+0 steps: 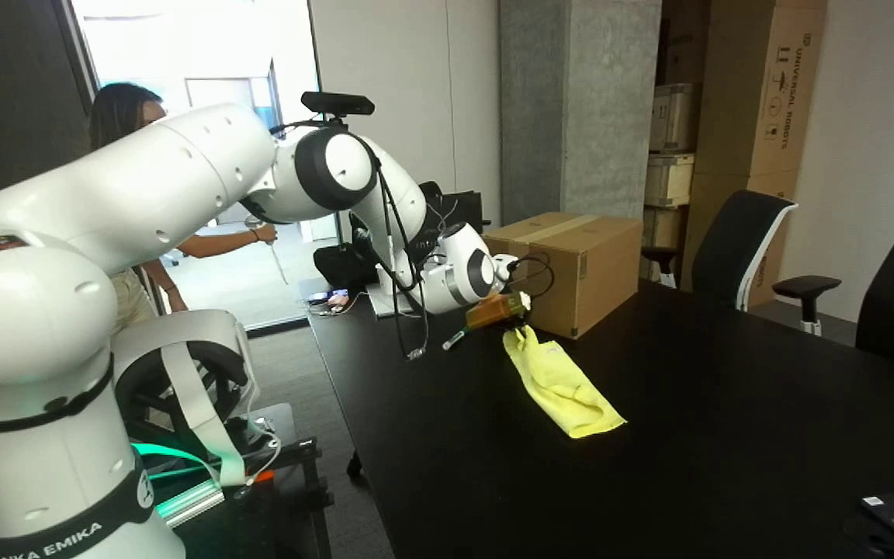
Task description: Fold the towel in half
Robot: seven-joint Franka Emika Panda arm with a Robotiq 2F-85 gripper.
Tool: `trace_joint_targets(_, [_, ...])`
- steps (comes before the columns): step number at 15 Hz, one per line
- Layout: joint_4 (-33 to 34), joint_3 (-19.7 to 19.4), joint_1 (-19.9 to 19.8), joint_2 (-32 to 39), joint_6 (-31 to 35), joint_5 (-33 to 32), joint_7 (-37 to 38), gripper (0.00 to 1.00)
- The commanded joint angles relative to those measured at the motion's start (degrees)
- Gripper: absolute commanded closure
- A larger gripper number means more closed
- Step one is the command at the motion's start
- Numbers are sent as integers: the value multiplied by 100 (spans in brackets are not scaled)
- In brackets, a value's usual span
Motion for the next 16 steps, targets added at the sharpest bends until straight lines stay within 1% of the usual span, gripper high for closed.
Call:
trace_joint_targets(1, [1065, -58, -136, 527, -383, -102, 198, 98])
trace_joint_targets(3, [1616, -194, -160, 871, -552, -124, 386, 98])
trace_joint_targets(5, [2032, -315, -204, 1098, -787, -91, 645, 98])
trace_joint_targets(6, [2284, -515, -141, 1312, -891, 143, 692, 95])
trace_joint_targets(7, [2494, -612, -150, 1425, -1061, 186, 891, 71])
trace_joint_targets(8, [2707, -814, -120, 1573, -1123, 211, 1213, 70])
trace_joint_targets(9, [2920, -857, -168, 1667, -1342, 257, 1408, 68])
trace_joint_targets(10, [3134, -869, -237, 1750, -1550, 289, 1561, 63])
trace_joint_targets(12, [3503, -838, -373, 1806, -1955, 359, 1760, 47])
trace_joint_targets(13, [3559, -699, -493, 1740, -2102, 148, 1970, 40])
trace_joint_targets(14, [3674, -644, -562, 1711, -2295, 153, 2024, 31])
trace_joint_targets(15, [3487, -739, -528, 1525, -2397, 369, 1973, 25])
trace_joint_targets(16, [3352, -674, -596, 1365, -2492, 401, 1930, 18])
